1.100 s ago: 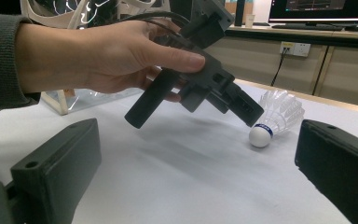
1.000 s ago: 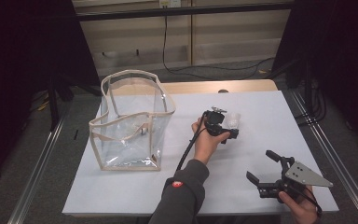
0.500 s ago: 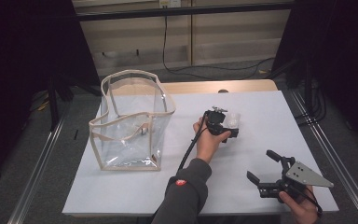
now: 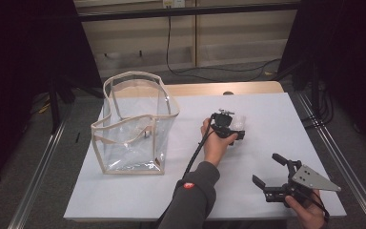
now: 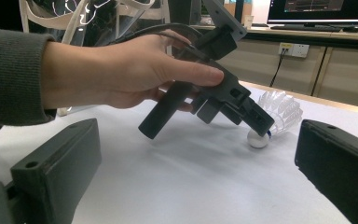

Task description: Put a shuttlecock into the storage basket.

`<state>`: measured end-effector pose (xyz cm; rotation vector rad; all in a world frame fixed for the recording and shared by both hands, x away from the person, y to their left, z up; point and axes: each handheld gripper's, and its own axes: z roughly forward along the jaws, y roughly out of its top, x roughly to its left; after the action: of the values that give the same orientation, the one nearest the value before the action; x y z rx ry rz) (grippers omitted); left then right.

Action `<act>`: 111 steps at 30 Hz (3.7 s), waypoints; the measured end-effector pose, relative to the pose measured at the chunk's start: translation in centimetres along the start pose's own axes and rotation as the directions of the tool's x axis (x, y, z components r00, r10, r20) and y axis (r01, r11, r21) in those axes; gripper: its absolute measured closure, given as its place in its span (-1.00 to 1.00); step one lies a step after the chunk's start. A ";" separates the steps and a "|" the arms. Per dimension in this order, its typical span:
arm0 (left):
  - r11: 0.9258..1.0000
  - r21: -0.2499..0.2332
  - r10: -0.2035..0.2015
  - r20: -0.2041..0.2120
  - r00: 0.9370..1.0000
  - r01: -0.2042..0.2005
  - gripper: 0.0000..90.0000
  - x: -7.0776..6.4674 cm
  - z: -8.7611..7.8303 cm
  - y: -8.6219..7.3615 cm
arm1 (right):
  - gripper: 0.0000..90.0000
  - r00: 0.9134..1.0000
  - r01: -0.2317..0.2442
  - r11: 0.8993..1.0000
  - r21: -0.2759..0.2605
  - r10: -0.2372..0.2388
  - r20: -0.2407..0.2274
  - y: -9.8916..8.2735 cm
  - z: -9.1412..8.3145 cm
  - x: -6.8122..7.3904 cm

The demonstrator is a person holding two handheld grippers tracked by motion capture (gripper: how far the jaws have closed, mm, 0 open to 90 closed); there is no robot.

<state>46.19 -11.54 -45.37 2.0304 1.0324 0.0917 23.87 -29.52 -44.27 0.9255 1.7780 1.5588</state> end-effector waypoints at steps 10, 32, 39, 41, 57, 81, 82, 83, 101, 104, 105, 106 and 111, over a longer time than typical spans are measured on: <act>1.000 -0.019 0.016 0.004 1.000 -0.016 -0.01 -0.5 0.8 0.2 | -1.00 1.000 0.002 1.000 -0.005 -0.002 0.003 0.0 -0.1 -0.2; 0.999 0.045 0.015 0.088 0.996 -0.019 0.46 -0.8 0.0 0.0 | -1.00 1.000 -0.001 1.000 -0.005 0.001 0.000 0.0 -0.1 -0.1; 0.999 0.047 0.021 0.117 0.993 -0.027 0.46 -0.3 -1.6 0.2 | -1.00 1.000 -0.001 1.000 -0.004 0.001 0.001 0.0 -0.1 -0.1; 0.999 0.044 0.023 0.123 0.992 -0.028 0.46 -0.3 -1.9 0.2 | -1.00 1.000 0.000 1.000 -0.003 0.000 0.000 0.0 -0.1 -0.1; 0.996 0.066 0.050 0.187 0.981 -0.063 0.46 -0.6 -4.6 0.4 | -1.00 1.000 0.003 1.000 0.000 -0.003 0.003 0.0 0.0 0.0; 0.993 0.094 0.053 0.228 0.972 -0.076 0.46 0.1 -8.1 0.9 | -1.00 1.000 -0.001 1.000 0.001 0.001 -0.003 0.0 0.2 0.1; 0.992 0.099 0.054 0.230 0.972 -0.079 0.46 0.2 -8.3 0.9 | -1.00 1.000 -0.001 1.000 0.000 0.001 -0.003 0.0 0.2 0.1; 0.992 0.099 0.053 0.235 0.970 -0.078 0.46 0.2 -8.4 1.0 | -1.00 1.000 -0.002 1.000 0.000 0.002 -0.004 0.0 0.2 0.1; 0.987 0.121 0.072 0.253 0.965 -0.105 0.46 0.4 -10.7 1.7 | -1.00 1.000 0.001 1.000 0.000 -0.001 -0.004 0.0 0.2 0.1; 0.986 0.122 0.076 0.254 0.964 -0.110 0.46 0.5 -11.1 1.8 | -1.00 1.000 0.000 1.000 -0.003 0.000 -0.005 0.1 0.2 0.1; 0.986 0.122 0.079 0.254 0.964 -0.113 0.45 0.5 -11.2 1.9 | -1.00 1.000 -0.001 1.000 -0.004 0.001 -0.007 0.1 0.2 0.1; 0.986 0.124 0.080 0.252 0.964 -0.114 0.46 0.5 -11.4 1.9 | -1.00 1.000 0.000 1.000 -0.004 0.000 -0.007 0.1 0.2 0.1; 0.985 0.124 0.087 0.250 0.964 -0.121 0.46 0.7 -12.1 2.1 | -1.00 1.000 0.000 1.000 -0.004 0.000 -0.006 0.1 0.2 0.1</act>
<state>43.08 -3.89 -36.26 2.1573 0.7954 -0.1757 23.94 -29.30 -44.23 0.9195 1.7789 1.5661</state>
